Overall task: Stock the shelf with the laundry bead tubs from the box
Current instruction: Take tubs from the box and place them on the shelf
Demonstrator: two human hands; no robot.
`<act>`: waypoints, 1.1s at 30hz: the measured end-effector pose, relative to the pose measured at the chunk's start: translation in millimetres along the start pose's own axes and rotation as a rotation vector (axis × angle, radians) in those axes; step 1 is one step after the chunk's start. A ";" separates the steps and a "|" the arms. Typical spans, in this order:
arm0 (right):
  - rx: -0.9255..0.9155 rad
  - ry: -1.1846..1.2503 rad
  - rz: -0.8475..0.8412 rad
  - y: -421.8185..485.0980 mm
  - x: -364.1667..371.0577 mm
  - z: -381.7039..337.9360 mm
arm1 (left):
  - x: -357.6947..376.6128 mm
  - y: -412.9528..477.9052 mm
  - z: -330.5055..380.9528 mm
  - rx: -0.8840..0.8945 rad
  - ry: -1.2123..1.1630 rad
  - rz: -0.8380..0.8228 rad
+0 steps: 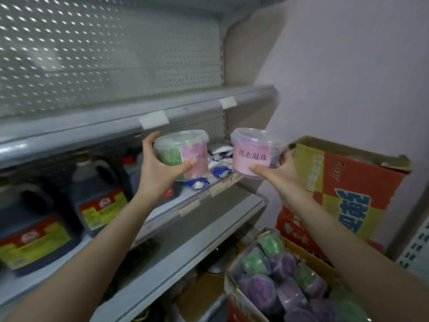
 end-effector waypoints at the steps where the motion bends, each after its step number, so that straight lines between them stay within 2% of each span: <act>1: -0.014 0.008 -0.020 -2.5 11.7 -9.2 | -17.0 -0.6 7.1 0.008 0.010 0.021; 12: -0.140 0.178 -0.373 -75.1 175.0 -102.3 | -220.8 -24.0 57.2 -0.018 0.197 0.281; 18: -0.214 0.217 -0.400 -138.7 266.1 -156.5 | -345.8 -52.0 87.3 -0.007 0.229 0.392; 25: -0.202 0.331 -0.520 -231.3 385.4 -215.0 | -493.2 -80.1 110.5 -0.018 0.356 0.454; 33: -0.206 0.368 -0.595 -293.3 471.3 -253.1 | -599.0 -84.5 120.4 -0.001 0.384 0.510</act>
Point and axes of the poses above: each hand's wrist, its own y-axis towards the middle knuckle, its own x-axis out of the palm, z = x × y, the point moved 7 cm from there along y, towards the middle knuckle, and after that the axes turned 4 degrees about z, right-handed, at the moved point
